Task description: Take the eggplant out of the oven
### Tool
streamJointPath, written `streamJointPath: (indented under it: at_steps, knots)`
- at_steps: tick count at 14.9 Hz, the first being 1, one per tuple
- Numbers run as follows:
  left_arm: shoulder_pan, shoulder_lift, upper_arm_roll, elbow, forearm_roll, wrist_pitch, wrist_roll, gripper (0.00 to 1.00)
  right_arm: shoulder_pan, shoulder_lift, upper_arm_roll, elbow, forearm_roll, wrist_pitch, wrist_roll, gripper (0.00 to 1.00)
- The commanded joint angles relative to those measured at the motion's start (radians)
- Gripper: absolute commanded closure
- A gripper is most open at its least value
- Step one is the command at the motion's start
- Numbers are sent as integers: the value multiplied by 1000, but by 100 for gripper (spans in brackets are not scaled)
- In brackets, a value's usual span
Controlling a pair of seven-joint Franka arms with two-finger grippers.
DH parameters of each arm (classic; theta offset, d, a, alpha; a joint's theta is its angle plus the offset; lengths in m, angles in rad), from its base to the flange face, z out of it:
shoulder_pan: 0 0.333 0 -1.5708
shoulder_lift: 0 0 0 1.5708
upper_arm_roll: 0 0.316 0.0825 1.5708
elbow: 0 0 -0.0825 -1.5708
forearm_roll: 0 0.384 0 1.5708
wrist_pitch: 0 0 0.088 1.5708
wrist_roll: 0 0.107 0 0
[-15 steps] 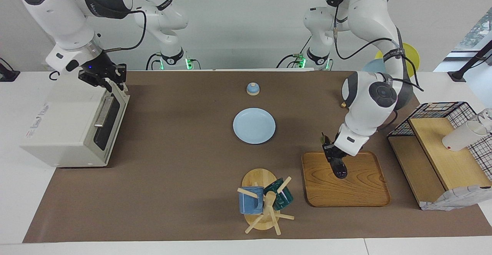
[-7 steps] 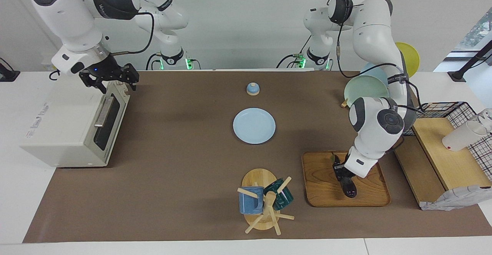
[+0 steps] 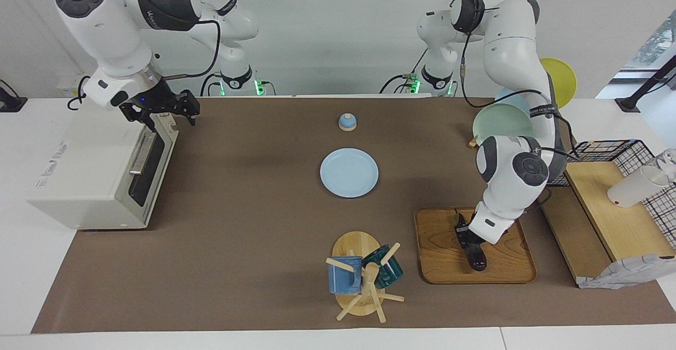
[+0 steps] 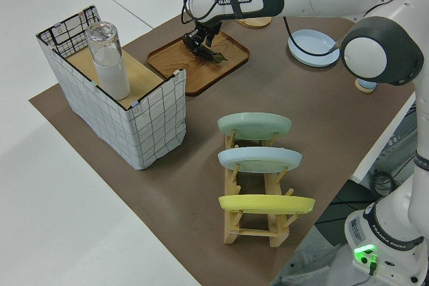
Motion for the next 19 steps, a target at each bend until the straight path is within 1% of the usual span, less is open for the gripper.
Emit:
streamJointPath:
  at_steps: [1,3,5,11,14,16,19]
  knots:
    - [11,-61,-9,-9,7,-57,11,0,-11,-29,2,-5,-11,-24,12,0]
    - [13,-117,-7,-12,-13,-98,0,0,-22,-43,-1,-5,-7,-48,13,0]
    - [15,-197,-7,-19,-15,-155,-27,0,-25,-45,-1,-1,1,-47,13,0]
    - [47,-436,-5,-24,-13,-454,-44,0,-25,-55,-1,11,0,-39,4,0]
    - [60,-528,-5,-25,-13,-607,-36,0,-28,-57,-3,11,1,-45,4,0]
    - [61,-584,-5,-51,-13,-676,-40,0,-25,-60,-3,11,0,-45,4,0]
    - [47,-654,-5,-146,-13,-683,-46,0,-26,-60,-3,11,0,-45,4,0]
